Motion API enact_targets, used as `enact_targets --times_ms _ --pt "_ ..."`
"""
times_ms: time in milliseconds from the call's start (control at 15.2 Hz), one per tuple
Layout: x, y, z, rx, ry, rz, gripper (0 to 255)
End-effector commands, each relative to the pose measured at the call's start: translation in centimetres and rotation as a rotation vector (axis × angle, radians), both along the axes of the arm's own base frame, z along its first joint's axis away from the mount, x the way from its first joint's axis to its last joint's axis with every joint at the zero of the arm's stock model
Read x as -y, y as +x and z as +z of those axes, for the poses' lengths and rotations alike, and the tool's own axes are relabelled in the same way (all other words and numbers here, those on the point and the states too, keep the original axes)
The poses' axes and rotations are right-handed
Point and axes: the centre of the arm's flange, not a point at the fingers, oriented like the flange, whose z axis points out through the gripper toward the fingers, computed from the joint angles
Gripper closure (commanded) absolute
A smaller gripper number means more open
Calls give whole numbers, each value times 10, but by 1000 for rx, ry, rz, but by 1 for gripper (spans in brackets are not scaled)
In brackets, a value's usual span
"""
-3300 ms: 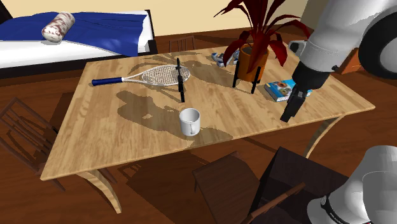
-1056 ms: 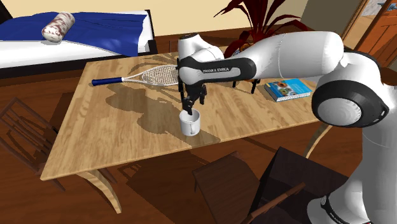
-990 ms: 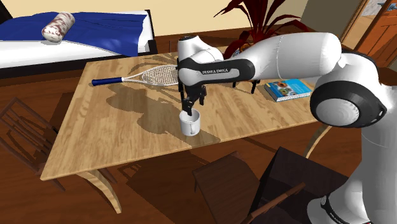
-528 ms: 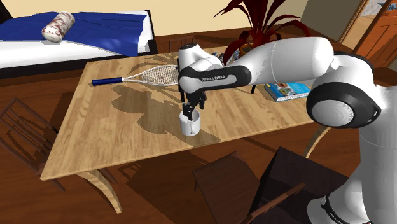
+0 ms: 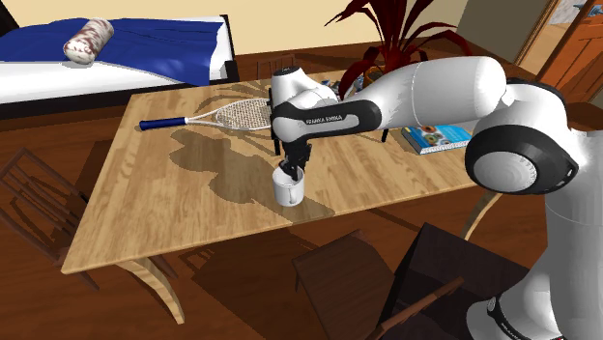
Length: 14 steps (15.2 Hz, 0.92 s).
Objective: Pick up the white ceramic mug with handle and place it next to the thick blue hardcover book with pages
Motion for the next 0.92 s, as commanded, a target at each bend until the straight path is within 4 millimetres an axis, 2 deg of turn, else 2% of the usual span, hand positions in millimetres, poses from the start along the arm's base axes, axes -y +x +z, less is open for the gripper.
enact_targets --times_ms 0,462,858 --pt "0 0 0 0 0 0 255" --pt "0 0 0 0 0 0 255" --pt "0 0 32 0 0 0 255"
